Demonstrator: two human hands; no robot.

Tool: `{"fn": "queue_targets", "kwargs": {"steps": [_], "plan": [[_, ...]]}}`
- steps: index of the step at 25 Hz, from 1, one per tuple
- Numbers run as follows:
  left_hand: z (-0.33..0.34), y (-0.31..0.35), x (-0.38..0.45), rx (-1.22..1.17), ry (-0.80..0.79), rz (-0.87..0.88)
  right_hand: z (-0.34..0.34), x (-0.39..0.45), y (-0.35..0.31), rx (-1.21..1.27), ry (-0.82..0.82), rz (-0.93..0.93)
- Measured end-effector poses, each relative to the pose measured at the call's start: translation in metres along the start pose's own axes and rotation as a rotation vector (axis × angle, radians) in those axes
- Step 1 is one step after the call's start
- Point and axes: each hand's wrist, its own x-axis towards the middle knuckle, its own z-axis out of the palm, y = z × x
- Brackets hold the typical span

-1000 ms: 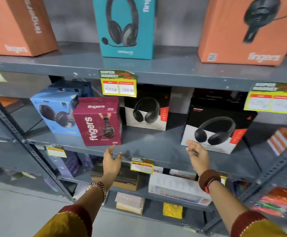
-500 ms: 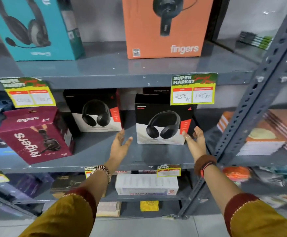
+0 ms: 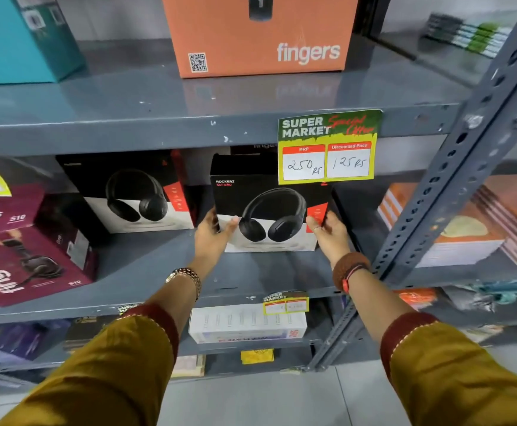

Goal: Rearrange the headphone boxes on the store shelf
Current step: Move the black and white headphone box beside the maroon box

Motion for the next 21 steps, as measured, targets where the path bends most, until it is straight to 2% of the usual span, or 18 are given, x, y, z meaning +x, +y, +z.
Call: {"fn": "queue_targets", "kwargs": {"steps": [5, 10, 21], "plan": [[-0.011, 0.007, -0.032, 0.173, 0.094, 0.078, -0.014, -0.015, -0.002, -0.123, -0.014, -0.077], [-0.032, 0.010, -0.070, 0.345, 0.161, 0.073, -0.031, -0.050, -0.004, -0.435, -0.008, -0.128], [-0.072, 0.004, -0.124, 0.292, 0.145, 0.104, -0.028, -0.093, -0.005, -0.354, -0.112, -0.118]]}}
